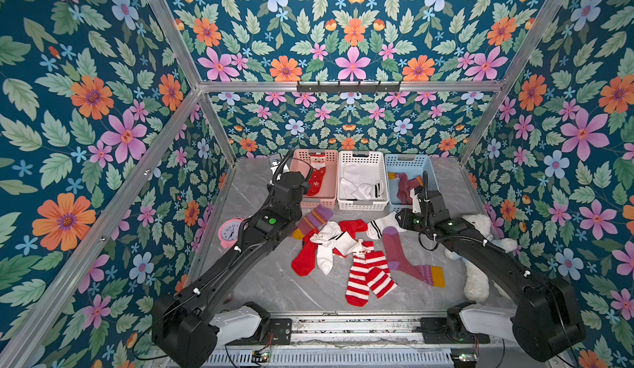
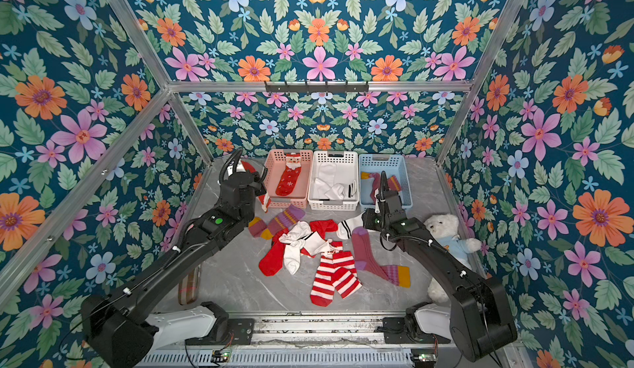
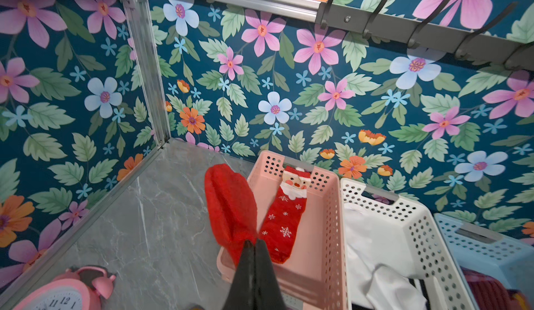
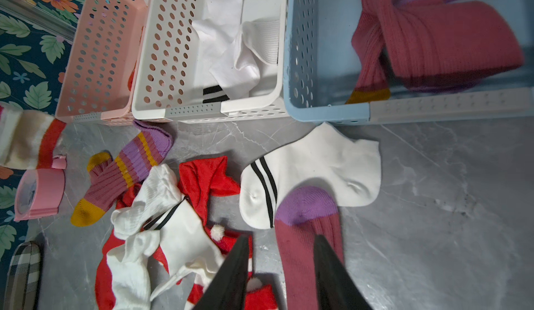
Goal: Sort the socks into the basket by color
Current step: Place the sock in the bin.
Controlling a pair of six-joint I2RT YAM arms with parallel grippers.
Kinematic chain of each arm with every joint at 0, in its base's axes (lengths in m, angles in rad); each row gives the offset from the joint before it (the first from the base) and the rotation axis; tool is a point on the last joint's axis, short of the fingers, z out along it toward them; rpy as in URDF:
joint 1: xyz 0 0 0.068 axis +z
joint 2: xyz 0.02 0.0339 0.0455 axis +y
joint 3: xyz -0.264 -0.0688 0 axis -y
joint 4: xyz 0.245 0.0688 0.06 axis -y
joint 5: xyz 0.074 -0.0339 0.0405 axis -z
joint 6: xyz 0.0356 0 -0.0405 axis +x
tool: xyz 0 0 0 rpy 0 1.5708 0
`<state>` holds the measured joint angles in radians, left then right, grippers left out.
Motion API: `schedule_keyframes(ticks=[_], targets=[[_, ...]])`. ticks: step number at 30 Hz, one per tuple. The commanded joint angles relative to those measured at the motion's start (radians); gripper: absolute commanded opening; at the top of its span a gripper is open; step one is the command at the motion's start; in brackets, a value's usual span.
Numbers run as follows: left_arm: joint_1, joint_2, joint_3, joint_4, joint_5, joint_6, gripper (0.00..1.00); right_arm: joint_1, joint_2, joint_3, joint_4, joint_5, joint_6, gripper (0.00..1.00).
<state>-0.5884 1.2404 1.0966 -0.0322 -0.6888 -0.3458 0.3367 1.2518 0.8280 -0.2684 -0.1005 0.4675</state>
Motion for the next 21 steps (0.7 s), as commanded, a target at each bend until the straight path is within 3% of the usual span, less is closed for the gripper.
schedule_keyframes(ticks=[1, 12, 21], targets=[[0.004, 0.059, 0.041, 0.095, -0.079, 0.071, 0.00, 0.001, -0.009, 0.002, -0.015, 0.022, -0.001, 0.40], [0.019, 0.323, 0.188, 0.222, -0.162, 0.193, 0.00, 0.001, -0.009, 0.005, -0.028, 0.023, -0.004, 0.40], [0.044, 0.500, 0.306, 0.225, -0.193, 0.217, 0.00, 0.001, -0.041, 0.000, -0.056, 0.031, -0.007, 0.40]])
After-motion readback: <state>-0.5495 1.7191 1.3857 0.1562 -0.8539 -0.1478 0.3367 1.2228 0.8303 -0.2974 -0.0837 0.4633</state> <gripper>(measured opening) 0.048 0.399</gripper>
